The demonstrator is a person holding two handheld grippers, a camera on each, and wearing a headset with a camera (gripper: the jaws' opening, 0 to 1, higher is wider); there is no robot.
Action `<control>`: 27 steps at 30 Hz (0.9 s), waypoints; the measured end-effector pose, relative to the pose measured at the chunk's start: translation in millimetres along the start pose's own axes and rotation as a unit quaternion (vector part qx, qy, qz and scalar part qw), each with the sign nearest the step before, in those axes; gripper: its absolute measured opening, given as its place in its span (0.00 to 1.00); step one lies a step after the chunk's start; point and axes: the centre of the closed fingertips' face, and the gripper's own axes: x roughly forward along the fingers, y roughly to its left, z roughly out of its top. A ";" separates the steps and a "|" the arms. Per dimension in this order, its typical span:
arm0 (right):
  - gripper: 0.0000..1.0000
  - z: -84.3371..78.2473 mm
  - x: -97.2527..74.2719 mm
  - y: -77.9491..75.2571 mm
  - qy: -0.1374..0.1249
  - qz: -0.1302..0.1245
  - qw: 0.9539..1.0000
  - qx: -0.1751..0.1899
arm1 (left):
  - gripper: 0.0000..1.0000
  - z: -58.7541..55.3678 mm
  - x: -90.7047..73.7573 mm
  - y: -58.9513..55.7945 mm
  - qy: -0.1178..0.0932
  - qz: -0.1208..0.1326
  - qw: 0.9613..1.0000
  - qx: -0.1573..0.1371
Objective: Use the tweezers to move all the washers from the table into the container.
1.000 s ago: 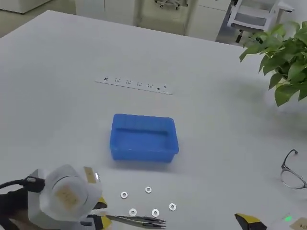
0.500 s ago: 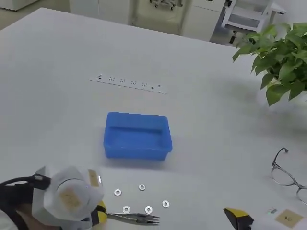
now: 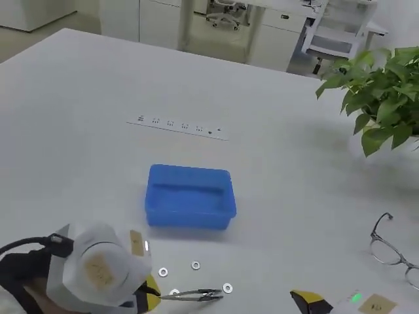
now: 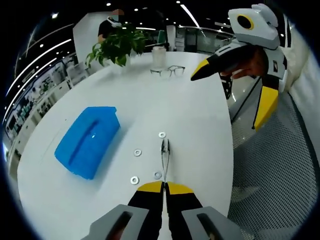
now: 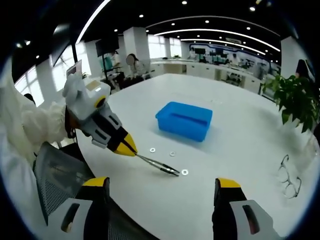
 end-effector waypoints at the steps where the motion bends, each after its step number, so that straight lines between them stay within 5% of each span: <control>1: 0.84 1.0 -0.6 0.1 -0.002 0.000 1.000 -0.002 | 0.00 5.5 -2.4 -0.5 -0.007 0.002 1.000 0.001; 9: 0.79 4.8 -7.1 1.6 -0.014 0.001 1.000 -0.009 | 0.00 53.4 -18.4 -13.1 -0.055 0.004 0.998 0.016; 14: 0.74 9.0 -11.9 7.3 -0.021 0.009 0.999 -0.025 | 0.00 67.1 -24.9 -21.8 -0.066 0.000 0.997 0.036; 18: 0.60 16.3 -11.4 22.8 -0.029 0.056 0.997 -0.032 | 0.00 76.4 -40.1 -31.6 -0.077 -0.006 0.996 0.047; 21: 0.45 20.0 -9.4 36.9 -0.021 0.101 0.993 -0.054 | 0.00 84.7 -56.1 -40.7 -0.084 -0.012 0.994 0.064; 27: 0.30 37.2 -5.9 56.9 -0.012 0.135 0.979 -0.152 | 0.00 100.8 -89.5 -54.1 -0.093 -0.022 0.991 0.095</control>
